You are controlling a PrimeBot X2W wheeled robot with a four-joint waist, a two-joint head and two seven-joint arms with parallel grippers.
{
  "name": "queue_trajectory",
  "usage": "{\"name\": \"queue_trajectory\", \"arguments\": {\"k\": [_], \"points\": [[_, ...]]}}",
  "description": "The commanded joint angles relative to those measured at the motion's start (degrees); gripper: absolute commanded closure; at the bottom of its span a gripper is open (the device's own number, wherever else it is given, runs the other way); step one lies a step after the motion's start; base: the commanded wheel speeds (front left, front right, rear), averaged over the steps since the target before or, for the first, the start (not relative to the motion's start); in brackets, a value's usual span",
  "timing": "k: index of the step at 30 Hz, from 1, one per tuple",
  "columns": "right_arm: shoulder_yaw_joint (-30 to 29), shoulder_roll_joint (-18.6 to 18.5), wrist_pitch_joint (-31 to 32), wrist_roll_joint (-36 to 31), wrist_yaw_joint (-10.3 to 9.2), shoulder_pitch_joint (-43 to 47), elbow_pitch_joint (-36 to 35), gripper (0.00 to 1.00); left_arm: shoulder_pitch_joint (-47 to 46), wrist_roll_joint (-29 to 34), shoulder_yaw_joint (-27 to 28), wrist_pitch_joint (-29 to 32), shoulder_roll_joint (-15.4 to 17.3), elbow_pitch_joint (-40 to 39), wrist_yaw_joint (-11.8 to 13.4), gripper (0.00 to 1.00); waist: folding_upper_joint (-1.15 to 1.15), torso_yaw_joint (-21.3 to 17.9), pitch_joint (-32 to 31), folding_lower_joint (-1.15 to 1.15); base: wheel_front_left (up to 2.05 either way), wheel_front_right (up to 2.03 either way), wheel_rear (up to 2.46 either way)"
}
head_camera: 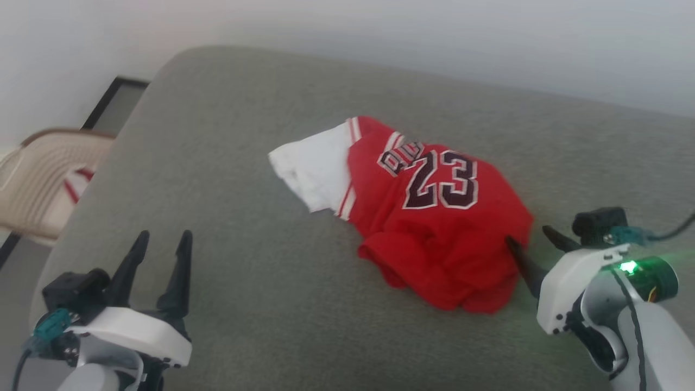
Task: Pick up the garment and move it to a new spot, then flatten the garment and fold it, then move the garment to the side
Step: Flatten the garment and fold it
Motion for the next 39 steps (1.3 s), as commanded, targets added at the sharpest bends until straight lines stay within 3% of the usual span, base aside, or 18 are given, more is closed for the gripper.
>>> {"name": "queue_trajectory", "arguments": {"k": [1, 9, 10, 11, 20, 31, 39], "points": [[-0.20, -0.09, 1.27, 0.28, 0.01, -1.22, 1.00, 0.00, -1.25, 0.30, -0.24, -0.41, -0.48, 0.46, -0.44, 0.00, 0.00, 2.10, 2.00, 0.00, 0.00, 0.00, 0.00], [2.69, 0.56, 10.24, 2.67, 0.02, -3.94, 8.45, 0.00, -3.75, 0.35, -1.11, -1.03, -2.40, 3.34, -1.84, 0.00, 0.00, 4.43, 4.39, 0.00, 0.00, 0.00, 0.00], [3.79, 0.31, 10.49, 2.35, 0.03, -4.20, 8.91, 0.59, -3.88, 0.42, -1.12, -1.12, -2.50, 3.70, -1.95, 0.00, 0.00, 4.51, 4.54, 0.00, 0.00, 0.00, 0.00], [4.23, 0.26, 10.17, 2.15, 0.03, -4.54, 9.31, 1.00, -4.02, 0.33, -1.07, -1.22, -2.63, 3.96, -2.08, 0.00, 0.00, 4.54, 4.66, 0.00, 0.00, 0.00, 0.00], [6.60, -3.28, 8.55, 3.53, -0.05, -5.92, 8.59, 1.00, -4.09, 0.35, 0.25, -1.82, -2.35, 5.77, -2.61, 0.00, 0.00, 2.34, 3.84, 0.00, 0.00, 0.00, 0.00], [-0.82, -8.75, 8.78, 3.16, -0.02, -2.20, 3.81, 1.00, -1.82, 0.02, 1.53, -2.01, -1.19, 5.98, -2.30, 0.00, 0.00, -1.81, 0.88, 0.00, 0.00, 0.00, 0.00], [-0.23, -8.30, 8.34, 2.75, -0.02, -1.33, -1.07, 1.00, -0.38, -0.42, 2.11, -2.00, -0.58, 5.93, -2.04, 0.00, 0.00, -4.16, -1.30, 0.00, 0.00, 0.00, 0.00]]}}
